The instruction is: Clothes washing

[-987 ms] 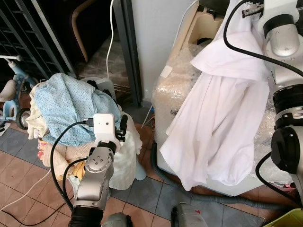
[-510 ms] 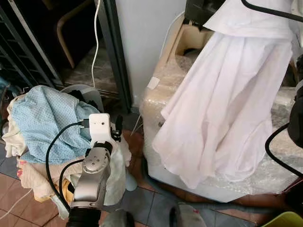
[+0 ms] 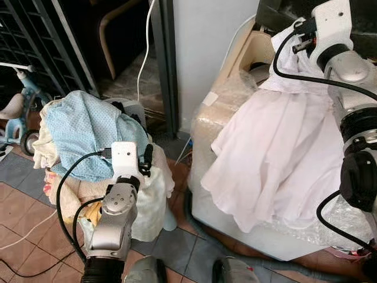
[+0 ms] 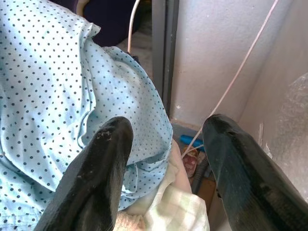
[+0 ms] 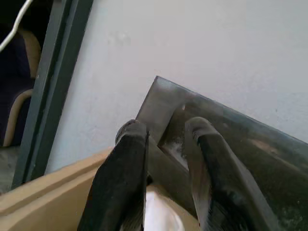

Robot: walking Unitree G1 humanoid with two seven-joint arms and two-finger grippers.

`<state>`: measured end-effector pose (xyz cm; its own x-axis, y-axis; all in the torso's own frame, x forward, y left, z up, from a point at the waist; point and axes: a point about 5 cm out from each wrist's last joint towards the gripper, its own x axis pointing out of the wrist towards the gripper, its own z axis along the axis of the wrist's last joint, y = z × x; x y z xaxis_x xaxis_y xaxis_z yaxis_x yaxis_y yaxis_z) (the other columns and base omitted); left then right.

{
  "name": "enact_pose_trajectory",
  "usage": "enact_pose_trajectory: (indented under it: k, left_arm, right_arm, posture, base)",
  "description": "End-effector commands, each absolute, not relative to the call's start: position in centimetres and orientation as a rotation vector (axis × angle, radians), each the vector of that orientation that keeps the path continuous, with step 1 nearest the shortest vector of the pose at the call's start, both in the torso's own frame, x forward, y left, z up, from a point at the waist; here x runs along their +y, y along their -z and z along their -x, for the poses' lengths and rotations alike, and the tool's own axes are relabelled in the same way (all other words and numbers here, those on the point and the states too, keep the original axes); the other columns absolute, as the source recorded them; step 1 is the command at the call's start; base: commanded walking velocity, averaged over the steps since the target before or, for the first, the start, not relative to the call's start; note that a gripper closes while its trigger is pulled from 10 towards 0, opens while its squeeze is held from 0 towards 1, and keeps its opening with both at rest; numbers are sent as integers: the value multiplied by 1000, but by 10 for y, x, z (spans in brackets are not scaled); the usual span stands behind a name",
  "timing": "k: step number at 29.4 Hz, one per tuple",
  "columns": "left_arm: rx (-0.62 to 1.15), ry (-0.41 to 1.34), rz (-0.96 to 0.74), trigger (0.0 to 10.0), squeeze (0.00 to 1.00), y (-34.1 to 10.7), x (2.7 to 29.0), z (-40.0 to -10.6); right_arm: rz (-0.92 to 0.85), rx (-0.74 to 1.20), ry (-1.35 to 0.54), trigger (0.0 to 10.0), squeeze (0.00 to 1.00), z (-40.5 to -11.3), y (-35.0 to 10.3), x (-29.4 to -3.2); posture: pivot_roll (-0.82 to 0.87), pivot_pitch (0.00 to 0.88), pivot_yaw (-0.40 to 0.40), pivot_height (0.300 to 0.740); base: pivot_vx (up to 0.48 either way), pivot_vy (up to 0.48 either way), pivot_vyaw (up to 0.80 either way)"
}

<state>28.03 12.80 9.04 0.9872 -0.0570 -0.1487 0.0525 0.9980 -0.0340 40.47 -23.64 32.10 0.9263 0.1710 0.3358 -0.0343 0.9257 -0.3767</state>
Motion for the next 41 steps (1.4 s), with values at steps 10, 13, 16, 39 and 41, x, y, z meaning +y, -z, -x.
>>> enact_pose_trajectory:
  k: [10, 13, 16, 39, 41]
  left_arm:
    - [165, 62, 4, 10000, 0, -89, 128, -278]
    - [161, 60, 3, 10000, 0, -92, 131, -282]
    - [168, 67, 11, 10000, 0, -91, 132, -282]
    - [159, 283, 18, 10000, 0, -92, 110, -272]
    - [159, 282, 18, 10000, 0, -92, 110, -272]
  right_arm:
    - [380, -197, -693, 10000, 1000, -345, -261, -233]
    - [382, -94, -770, 10000, 1000, -324, -248, -243]
    - [382, -61, -780, 10000, 1000, -317, -245, -249]
    - [523, 128, -486, 0, 0, -320, -194, -267]
    - [505, 120, -457, 0, 0, -323, -196, -270]
  posture:
    - [-83, 72, 27, 740]
    - [-88, 74, 32, 740]
    - [-93, 76, 35, 740]
    - [-87, 77, 41, 740]
    - [-86, 77, 41, 740]
  base:
    - [0, 0, 0]
    - [0, 0, 0]
    - [0, 0, 0]
    - [0, 0, 0]
    - [0, 0, 0]
